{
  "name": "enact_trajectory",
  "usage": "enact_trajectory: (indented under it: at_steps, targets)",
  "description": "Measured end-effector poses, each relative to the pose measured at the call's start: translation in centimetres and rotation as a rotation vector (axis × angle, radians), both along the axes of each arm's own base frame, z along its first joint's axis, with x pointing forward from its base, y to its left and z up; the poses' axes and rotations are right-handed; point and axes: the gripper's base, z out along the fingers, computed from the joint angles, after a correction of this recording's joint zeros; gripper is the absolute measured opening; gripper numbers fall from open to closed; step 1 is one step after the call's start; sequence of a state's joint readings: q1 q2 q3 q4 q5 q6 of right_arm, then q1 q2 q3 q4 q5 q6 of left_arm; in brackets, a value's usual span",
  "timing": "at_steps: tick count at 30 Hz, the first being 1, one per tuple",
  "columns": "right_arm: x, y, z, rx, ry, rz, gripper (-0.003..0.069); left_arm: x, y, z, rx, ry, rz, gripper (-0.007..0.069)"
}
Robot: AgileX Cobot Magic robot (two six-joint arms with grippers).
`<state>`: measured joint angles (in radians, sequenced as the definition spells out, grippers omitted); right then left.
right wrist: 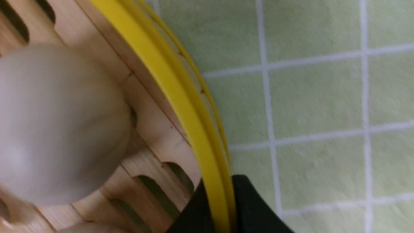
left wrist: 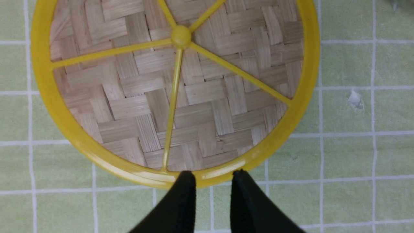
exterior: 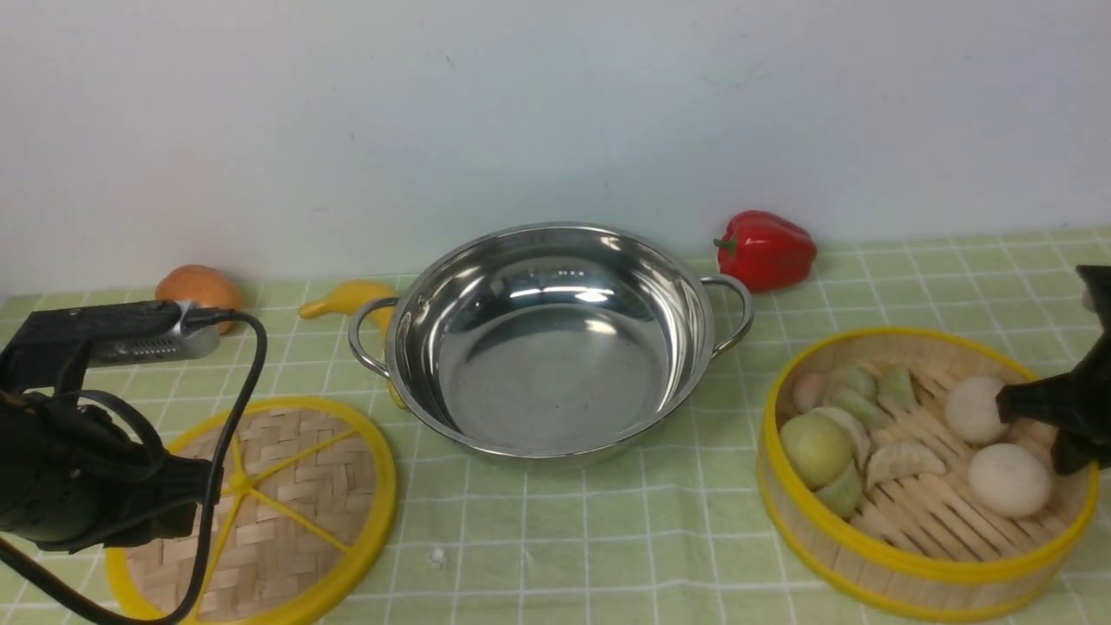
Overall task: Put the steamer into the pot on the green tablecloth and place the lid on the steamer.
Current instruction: 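Reach for and grasp the rim of the bamboo steamer holding the buns with the right gripper, then place the bamboo steamer basket of food into the steel pot with the right gripper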
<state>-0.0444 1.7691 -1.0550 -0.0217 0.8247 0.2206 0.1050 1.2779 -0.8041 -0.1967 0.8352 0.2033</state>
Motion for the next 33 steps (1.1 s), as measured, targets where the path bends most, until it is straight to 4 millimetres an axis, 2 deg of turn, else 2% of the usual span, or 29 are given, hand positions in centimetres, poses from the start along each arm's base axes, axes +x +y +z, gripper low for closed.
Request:
enact_trajectory:
  at_steps: [2, 7, 8, 11, 13, 15, 17, 18, 19, 20, 21, 22, 24, 26, 31, 33]
  targets:
    - [-0.3, 0.0, 0.7, -0.005, 0.004, 0.005, 0.0053, 0.0, 0.0, 0.0, 0.000, 0.000, 0.000, 0.0155]
    - [-0.5, -0.1, 5.7, -0.023, -0.018, 0.017, 0.0053, 0.0, 0.0, 0.0, 0.000, 0.000, -0.001, 0.0155]
    - [-0.4, -0.1, 6.1, -0.024, -0.023, 0.018, 0.0053, 0.0, 0.0, 0.0, 0.000, 0.000, -0.001, 0.0155]
    - [0.6, 0.0, 9.8, -0.015, -0.079, 0.027, 0.0053, 0.0, 0.0, 0.0, 0.000, 0.000, -0.001, 0.0155]
    - [1.7, 0.9, 12.2, 0.006, -0.140, 0.049, 0.0053, 0.0, 0.0, 0.0, 0.000, 0.000, -0.001, 0.0155]
    - [2.4, 1.9, 13.5, 0.020, -0.177, 0.071, 0.0053, 0.0, 0.0, 0.0, 0.000, 0.000, -0.001, 0.0155]
    - [4.2, 5.1, 15.5, 0.067, -0.247, 0.143, 0.0053, 0.0, 0.0, 0.0, 0.000, 0.000, -0.001, 0.0155]
    - [4.8, 6.0, 15.5, 0.080, -0.252, 0.162, 0.0053, 0.0, 0.0, 0.0, 0.000, 0.000, -0.001, 0.0155]
    - [6.0, 8.3, 15.9, 0.110, -0.273, 0.210, 0.0053, 0.0, 0.0, 0.0, 0.000, 0.000, -0.001, 0.0155]
    - [6.1, 8.7, 15.9, 0.114, -0.274, 0.216, 0.0053, 0.0, 0.0, 0.0, 0.000, 0.000, -0.001, 0.0155]
    - [6.6, 10.0, 16.3, 0.130, -0.289, 0.241, 0.0053, 0.0, 0.0, 0.0, 0.001, 0.000, -0.002, 0.0155]
    - [7.8, 12.4, 16.0, 0.152, -0.291, 0.275, 0.0053, 0.0, 0.0, 0.0, 0.001, 0.000, -0.002, 0.0155]
    - [9.8, 16.0, 14.3, 0.176, -0.262, 0.319, 0.0053, 0.0, 0.0, 0.0, 0.001, 0.000, -0.002, 0.0155]
    - [10.5, 17.5, 13.9, 0.182, -0.262, 0.341, 0.0053, 0.0, 0.0, 0.0, 0.001, 0.000, -0.002, 0.0155]
    - [14.3, 22.4, 8.7, 0.159, -0.253, 0.410, 0.0053, 0.0, 0.0, 0.0, 0.001, -0.001, -0.002, 0.0155]
    - [14.8, 22.9, 8.0, 0.157, -0.257, 0.417, 0.0053, 0.0, 0.0, 0.0, 0.001, -0.001, -0.002, 0.0155]
